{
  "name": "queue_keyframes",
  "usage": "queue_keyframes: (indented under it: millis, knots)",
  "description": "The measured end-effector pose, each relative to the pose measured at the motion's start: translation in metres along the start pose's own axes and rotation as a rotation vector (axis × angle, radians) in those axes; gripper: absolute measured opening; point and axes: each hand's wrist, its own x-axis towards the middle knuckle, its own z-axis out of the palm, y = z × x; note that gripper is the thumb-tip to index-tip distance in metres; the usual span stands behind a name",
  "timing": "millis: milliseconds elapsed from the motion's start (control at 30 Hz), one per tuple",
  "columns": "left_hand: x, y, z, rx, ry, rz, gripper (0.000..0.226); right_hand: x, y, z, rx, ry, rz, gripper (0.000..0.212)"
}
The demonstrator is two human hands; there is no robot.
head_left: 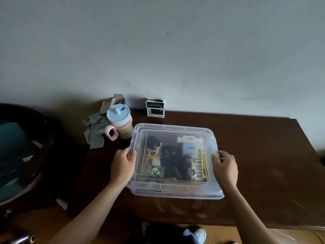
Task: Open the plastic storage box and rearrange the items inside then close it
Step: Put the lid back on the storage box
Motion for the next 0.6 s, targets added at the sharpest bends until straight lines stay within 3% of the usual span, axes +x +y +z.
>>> queue_keyframes:
  millis: [200,367,600]
  knots:
    - [-0.009,-0.006,0.005,0.047,-0.025,0.043,0.024,-0.009,0.006,-0.004,-0.091,0.028,-0.023,0.034]
    - [-0.022,-0.005,0.015,0.182,-0.028,-0.008,0.038,-0.005,0.015,-0.011,-0.171,-0.004,-0.079,0.033]
    - [-0.025,-0.005,0.018,0.245,-0.019,-0.034,0.034,-0.004,0.022,-0.013,-0.227,-0.034,-0.165,0.031]
